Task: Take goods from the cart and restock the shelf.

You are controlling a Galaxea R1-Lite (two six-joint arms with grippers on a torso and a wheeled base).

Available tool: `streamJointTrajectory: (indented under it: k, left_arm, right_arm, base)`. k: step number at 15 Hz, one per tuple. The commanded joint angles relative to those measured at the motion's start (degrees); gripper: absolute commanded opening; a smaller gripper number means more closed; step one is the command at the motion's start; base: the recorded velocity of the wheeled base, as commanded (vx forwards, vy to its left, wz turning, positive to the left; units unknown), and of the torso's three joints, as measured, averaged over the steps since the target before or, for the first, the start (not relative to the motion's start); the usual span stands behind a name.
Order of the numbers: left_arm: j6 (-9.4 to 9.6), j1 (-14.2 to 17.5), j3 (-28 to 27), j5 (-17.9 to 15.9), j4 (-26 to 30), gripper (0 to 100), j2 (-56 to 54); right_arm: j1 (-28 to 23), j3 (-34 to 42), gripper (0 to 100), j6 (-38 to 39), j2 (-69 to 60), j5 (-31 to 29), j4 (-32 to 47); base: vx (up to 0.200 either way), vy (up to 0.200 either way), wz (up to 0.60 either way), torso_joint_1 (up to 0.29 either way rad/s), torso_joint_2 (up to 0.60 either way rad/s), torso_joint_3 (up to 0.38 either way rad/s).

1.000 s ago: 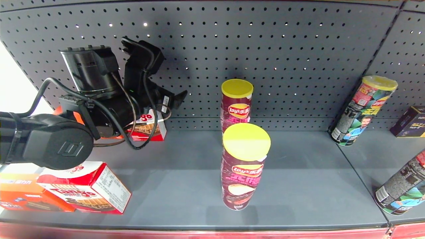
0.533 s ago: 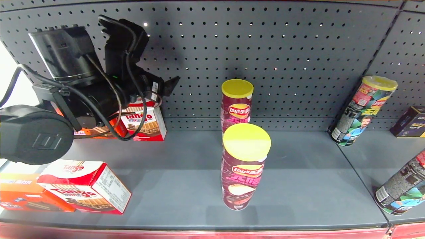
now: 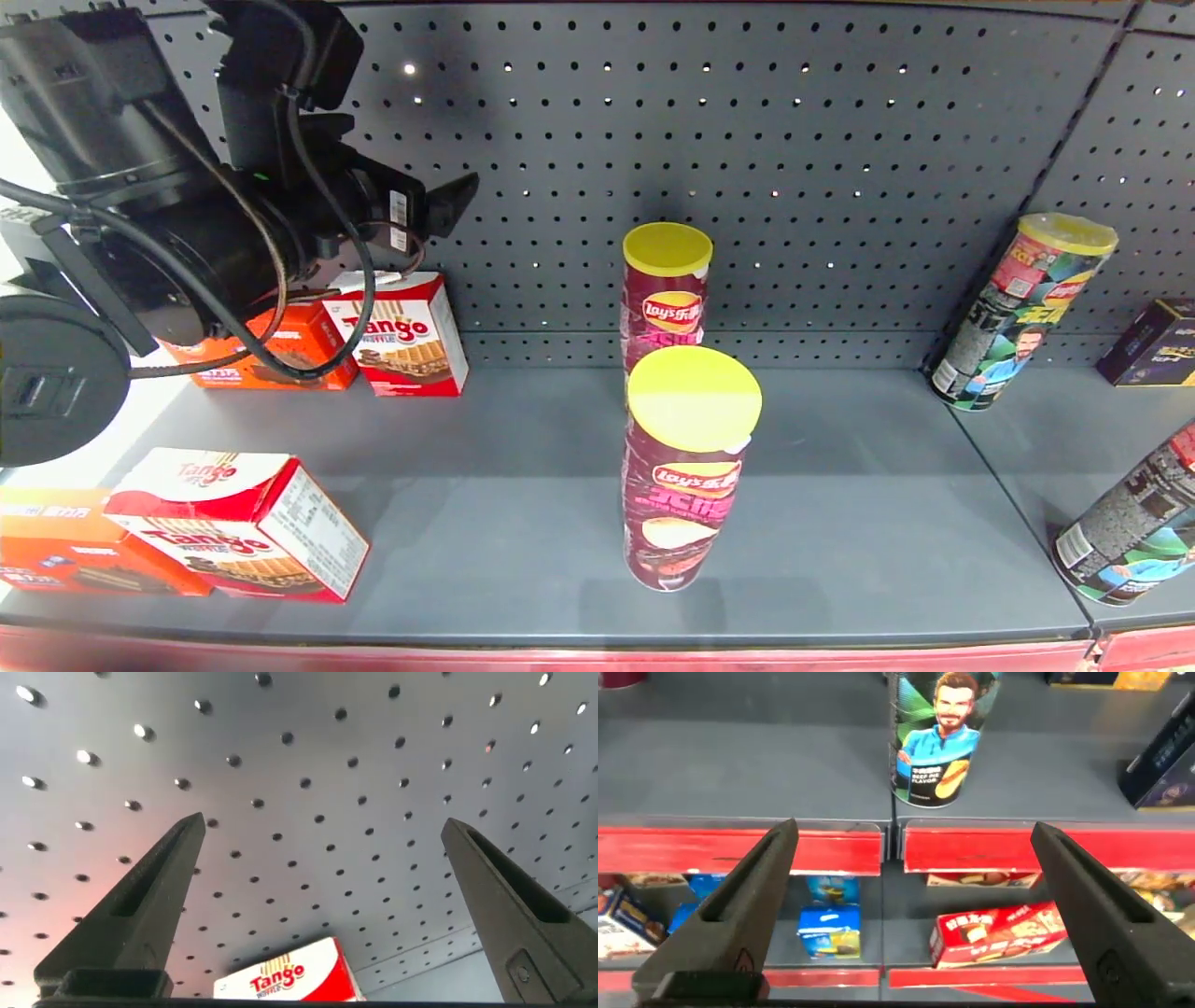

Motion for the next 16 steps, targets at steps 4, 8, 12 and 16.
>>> streamJointTrajectory:
  k: [4,8,12,16]
  left_arm:
    - [-0.01,0.07,1.13,0.12,0.12,100,-4.80]
    - [0.08,-0.20,8.34,0.12,0.12,100,-12.71]
    - [0.08,-0.28,16.95,0.12,0.04,100,-21.15]
    - [0.16,-0.11,22.22,0.21,0.04,100,-27.83]
  right_arm:
    - [-0.01,0.07,100,1.78,-0.05,0.18,0.08]
    - [-0.01,0.07,100,2.13,-0.05,0.44,0.17]
    - [-0.01,-0.11,100,2.05,-0.05,1.41,0.52]
    - [-0.01,-0.02,100,2.13,-0.05,1.32,0.43]
  base:
    - [0.000,0.000,0.00,0.000,0.00,0.000]
    - [0.000,0.000,0.00,0.000,0.00,0.000]
    - [0.000,0.000,0.00,0.000,0.00,0.000]
    - [0.000,0.000,0.00,0.000,0.00,0.000]
